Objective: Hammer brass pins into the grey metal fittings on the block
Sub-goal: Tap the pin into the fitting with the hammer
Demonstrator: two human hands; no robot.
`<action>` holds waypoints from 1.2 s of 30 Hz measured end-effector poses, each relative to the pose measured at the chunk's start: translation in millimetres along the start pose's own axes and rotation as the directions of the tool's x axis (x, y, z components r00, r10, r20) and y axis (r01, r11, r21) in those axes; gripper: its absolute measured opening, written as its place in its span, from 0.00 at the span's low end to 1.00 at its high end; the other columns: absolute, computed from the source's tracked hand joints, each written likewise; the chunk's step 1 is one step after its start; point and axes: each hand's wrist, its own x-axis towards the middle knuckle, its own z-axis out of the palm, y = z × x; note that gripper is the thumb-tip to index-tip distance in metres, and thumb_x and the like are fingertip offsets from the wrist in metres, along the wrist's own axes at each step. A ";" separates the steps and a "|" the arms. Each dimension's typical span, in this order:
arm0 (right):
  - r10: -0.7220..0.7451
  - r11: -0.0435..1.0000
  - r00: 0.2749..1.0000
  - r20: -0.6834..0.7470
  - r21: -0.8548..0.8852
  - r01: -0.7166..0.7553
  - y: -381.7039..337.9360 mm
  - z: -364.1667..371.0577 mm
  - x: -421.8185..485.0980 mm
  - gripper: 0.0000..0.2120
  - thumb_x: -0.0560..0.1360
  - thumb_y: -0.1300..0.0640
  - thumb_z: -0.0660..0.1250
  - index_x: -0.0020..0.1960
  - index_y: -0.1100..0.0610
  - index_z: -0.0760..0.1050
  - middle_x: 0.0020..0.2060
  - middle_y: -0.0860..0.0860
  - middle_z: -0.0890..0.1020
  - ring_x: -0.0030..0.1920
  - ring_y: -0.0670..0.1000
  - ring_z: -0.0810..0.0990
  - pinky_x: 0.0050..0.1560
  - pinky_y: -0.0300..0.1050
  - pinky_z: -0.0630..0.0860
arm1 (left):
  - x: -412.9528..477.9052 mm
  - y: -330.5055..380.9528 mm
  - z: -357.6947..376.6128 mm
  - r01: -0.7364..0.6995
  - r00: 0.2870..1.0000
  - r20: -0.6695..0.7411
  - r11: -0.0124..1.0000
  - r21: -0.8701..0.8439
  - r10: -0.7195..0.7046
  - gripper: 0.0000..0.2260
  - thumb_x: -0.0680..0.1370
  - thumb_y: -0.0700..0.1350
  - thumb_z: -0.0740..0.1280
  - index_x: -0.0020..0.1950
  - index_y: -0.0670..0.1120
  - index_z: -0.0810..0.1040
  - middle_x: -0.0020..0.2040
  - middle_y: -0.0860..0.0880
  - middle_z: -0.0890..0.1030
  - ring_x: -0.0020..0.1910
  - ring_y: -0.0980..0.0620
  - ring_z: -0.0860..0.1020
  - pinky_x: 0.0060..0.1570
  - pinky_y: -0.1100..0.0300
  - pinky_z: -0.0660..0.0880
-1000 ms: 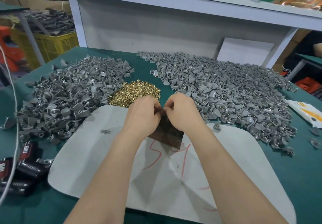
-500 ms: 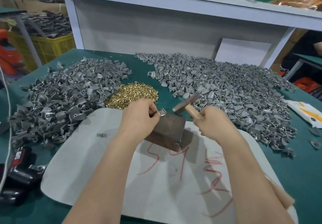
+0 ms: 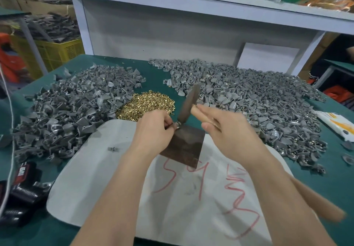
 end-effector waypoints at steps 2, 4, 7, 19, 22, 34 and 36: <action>-0.014 0.997 0.995 -0.098 0.079 0.022 -0.1 -5.6 0.6 0.22 0.77 0.57 0.64 0.67 0.38 0.68 0.57 0.30 0.76 0.57 0.35 0.75 0.55 0.28 0.68 | -0.4 0.2 0.0 -0.011 1.000 -0.007 1.000 -0.022 0.011 0.06 0.74 0.44 0.71 0.37 0.49 0.79 0.33 0.53 0.76 0.43 0.45 0.79 0.46 0.54 0.76; -0.026 0.976 0.980 -0.200 0.209 0.069 -4.3 -9.0 0.1 0.23 0.78 0.59 0.63 0.68 0.39 0.68 0.57 0.26 0.74 0.60 0.33 0.73 0.62 0.30 0.67 | 0.1 0.8 0.2 -0.034 0.999 -0.012 0.999 -0.014 0.034 0.05 0.74 0.43 0.71 0.38 0.46 0.81 0.33 0.52 0.76 0.43 0.45 0.79 0.46 0.55 0.76; -0.053 0.998 0.996 -0.075 0.030 0.056 -10.8 -0.1 -5.2 0.23 0.78 0.56 0.63 0.68 0.36 0.67 0.59 0.36 0.78 0.55 0.44 0.79 0.54 0.36 0.72 | -0.2 0.4 -0.2 -0.007 1.000 -0.011 1.000 -0.028 0.006 0.06 0.74 0.43 0.71 0.38 0.48 0.79 0.34 0.52 0.76 0.43 0.46 0.78 0.44 0.56 0.74; 0.027 0.999 0.999 -0.019 0.032 -0.026 -8.1 2.3 -8.2 0.23 0.78 0.54 0.62 0.69 0.37 0.66 0.60 0.40 0.78 0.57 0.50 0.79 0.56 0.43 0.74 | -1.2 1.5 -0.6 0.007 1.000 -0.007 1.000 -0.016 -0.007 0.06 0.74 0.45 0.71 0.38 0.48 0.78 0.33 0.53 0.75 0.42 0.46 0.78 0.42 0.58 0.72; 0.102 0.981 0.984 -0.145 0.178 -0.075 1.9 1.5 0.0 0.22 0.78 0.55 0.63 0.70 0.40 0.66 0.61 0.41 0.78 0.56 0.47 0.79 0.54 0.37 0.70 | -0.9 3.0 -1.9 0.009 1.000 0.010 1.000 -0.001 -0.009 0.04 0.74 0.46 0.71 0.40 0.49 0.80 0.35 0.53 0.77 0.44 0.47 0.79 0.46 0.56 0.75; 0.316 0.949 0.932 0.179 -0.070 -0.308 45.2 41.0 15.3 0.15 0.80 0.46 0.57 0.56 0.51 0.79 0.48 0.56 0.81 0.47 0.56 0.78 0.50 0.48 0.75 | -2.3 10.9 -4.3 0.043 0.999 -0.003 0.998 -0.049 -0.044 0.05 0.78 0.44 0.66 0.48 0.49 0.81 0.47 0.53 0.82 0.51 0.50 0.78 0.59 0.49 0.73; 0.260 0.964 0.965 0.041 0.047 -0.262 35.3 35.4 18.0 0.15 0.79 0.48 0.58 0.60 0.50 0.77 0.53 0.54 0.79 0.50 0.53 0.78 0.55 0.46 0.74 | -1.9 11.0 -3.5 0.031 0.999 -0.016 0.996 -0.085 -0.032 0.04 0.78 0.44 0.66 0.48 0.49 0.81 0.47 0.53 0.82 0.50 0.50 0.79 0.58 0.50 0.74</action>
